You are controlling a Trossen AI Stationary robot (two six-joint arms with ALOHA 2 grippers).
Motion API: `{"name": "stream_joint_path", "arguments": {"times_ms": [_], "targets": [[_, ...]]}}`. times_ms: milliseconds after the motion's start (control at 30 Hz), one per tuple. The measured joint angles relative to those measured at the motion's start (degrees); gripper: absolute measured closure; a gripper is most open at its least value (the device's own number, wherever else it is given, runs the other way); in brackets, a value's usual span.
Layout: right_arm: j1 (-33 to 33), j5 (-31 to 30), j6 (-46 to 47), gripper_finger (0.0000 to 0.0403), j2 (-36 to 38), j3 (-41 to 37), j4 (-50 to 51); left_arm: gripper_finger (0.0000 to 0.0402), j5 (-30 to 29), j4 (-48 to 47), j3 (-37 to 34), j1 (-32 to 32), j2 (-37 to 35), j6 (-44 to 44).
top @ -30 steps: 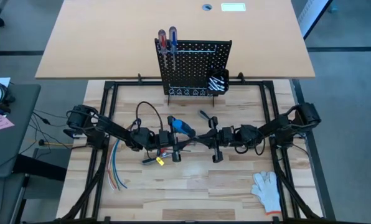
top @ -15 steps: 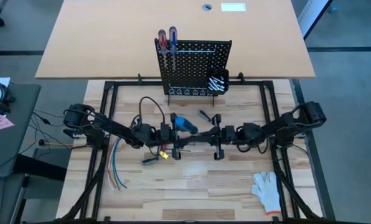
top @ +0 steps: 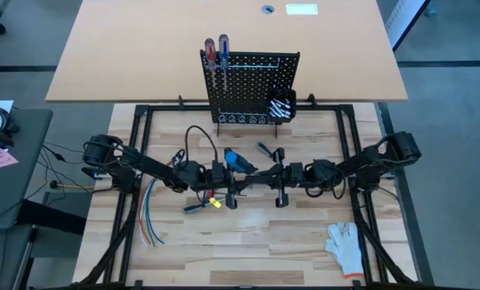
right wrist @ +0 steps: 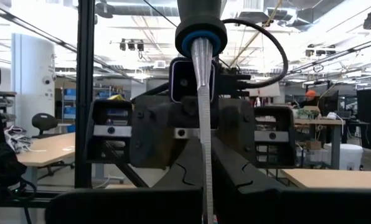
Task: Hang tools onto peg board
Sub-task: Hang the blue screwdriver on the pegboard
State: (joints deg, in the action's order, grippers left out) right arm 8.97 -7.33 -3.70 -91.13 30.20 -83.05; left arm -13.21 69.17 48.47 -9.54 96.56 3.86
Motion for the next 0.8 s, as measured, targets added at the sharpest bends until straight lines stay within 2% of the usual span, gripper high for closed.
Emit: {"name": "stream_joint_path", "arguments": {"times_ms": [167, 567, 800], "targets": [[0.0, 0.0, 0.0, 0.0394, 0.0, 0.6, 0.2, 0.0303, 0.0, -2.9, 1.4, 0.0, 0.2, 0.9], [1.3, 0.0, -1.1, 0.0391, 0.0, 0.5, 0.8, 0.039, 0.3, -2.8, 1.6, -0.7, 0.0, 3.0], [0.5, 0.0, -1.1, 0.0358, 0.1, 0.5, 3.9, 0.0398, -0.6, -11.6, 1.6, -0.8, -3.4, 3.1]]}}
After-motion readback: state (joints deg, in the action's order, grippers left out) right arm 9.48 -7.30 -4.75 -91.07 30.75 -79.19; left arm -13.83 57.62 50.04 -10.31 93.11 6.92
